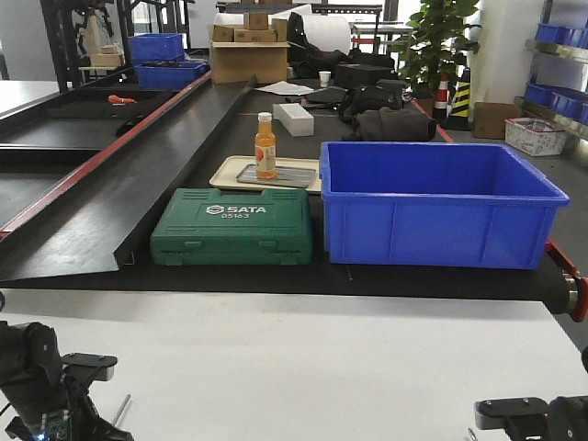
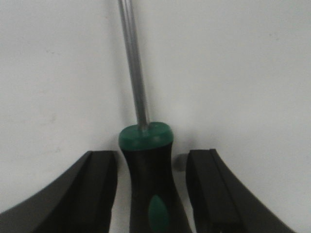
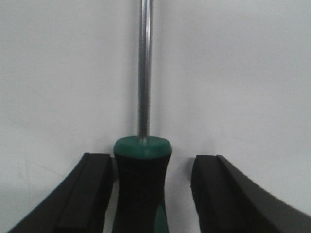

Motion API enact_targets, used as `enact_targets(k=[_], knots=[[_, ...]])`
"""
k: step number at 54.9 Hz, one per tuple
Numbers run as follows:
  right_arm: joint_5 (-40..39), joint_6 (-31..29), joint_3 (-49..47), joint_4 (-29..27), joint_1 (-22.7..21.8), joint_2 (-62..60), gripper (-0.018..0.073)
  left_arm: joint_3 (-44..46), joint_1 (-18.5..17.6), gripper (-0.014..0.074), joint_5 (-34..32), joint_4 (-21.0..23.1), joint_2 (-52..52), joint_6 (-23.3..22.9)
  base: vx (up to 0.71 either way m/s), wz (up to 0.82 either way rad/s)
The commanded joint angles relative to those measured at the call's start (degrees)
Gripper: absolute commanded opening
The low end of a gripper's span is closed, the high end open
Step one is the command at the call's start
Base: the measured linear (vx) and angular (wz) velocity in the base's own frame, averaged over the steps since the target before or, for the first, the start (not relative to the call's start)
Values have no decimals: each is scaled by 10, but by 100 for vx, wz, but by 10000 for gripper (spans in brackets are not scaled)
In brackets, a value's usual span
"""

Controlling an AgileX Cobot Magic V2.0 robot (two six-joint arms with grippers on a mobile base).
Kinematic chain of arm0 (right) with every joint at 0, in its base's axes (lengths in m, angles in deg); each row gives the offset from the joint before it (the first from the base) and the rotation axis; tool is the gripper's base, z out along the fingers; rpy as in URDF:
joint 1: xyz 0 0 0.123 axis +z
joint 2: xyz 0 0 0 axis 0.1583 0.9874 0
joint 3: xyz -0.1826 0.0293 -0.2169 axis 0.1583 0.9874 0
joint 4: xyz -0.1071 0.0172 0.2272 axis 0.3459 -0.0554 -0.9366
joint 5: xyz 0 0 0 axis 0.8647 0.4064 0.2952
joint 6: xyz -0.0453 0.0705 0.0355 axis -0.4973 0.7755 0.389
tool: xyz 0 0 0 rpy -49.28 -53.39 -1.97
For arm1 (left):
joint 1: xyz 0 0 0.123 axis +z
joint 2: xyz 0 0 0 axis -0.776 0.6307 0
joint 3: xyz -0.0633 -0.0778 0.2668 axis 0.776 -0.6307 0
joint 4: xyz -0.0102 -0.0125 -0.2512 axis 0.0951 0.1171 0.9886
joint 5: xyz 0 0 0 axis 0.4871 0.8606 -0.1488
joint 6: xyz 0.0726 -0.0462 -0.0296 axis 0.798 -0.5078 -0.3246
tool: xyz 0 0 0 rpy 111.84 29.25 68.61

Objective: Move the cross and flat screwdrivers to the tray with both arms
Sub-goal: 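Close left gripper on cross screwdriver handle, right on flat screwdriver handle, then lift both held screwdrivers upright above the table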

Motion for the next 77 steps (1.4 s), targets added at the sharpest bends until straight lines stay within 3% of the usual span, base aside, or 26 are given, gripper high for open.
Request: enact_targets(k=[1,11,18,25,37,54,63,71,77], knots=[[-8,-6,-10,5,-1,-11,438,11,-4,462,-7,12,-24,-4,0,0],[14,-6,-10,1,-1,-10,353,11,-4,445,8,12,-24,5,0,0],[39,-5,-10,1,-1,-10,259,11,-4,382,15,12,-24,7,0,0],[39,-5,-10,0,-1,-10,157,11,-4,275,26,12,-24,7,0,0],[46,-5,-22,-4,-1,-12,-14,17,-4,-8,35,13,-26,8,0,0],[47,-6,-76,-13,-1,-116,-10,45,-10,-4,-32,19,-107,11,0,0],[44,-8,-101,-35,1,-216,-10,46,-20,-2,-58,63,-188,11,0,0],[31,-26,-124,-32,41,-300,-8,46,-47,-3,-119,93,-270,12,0,0],[7,-2,-153,-31,71,-339,-8,46,-73,-1,-165,93,-326,12,0,0]])
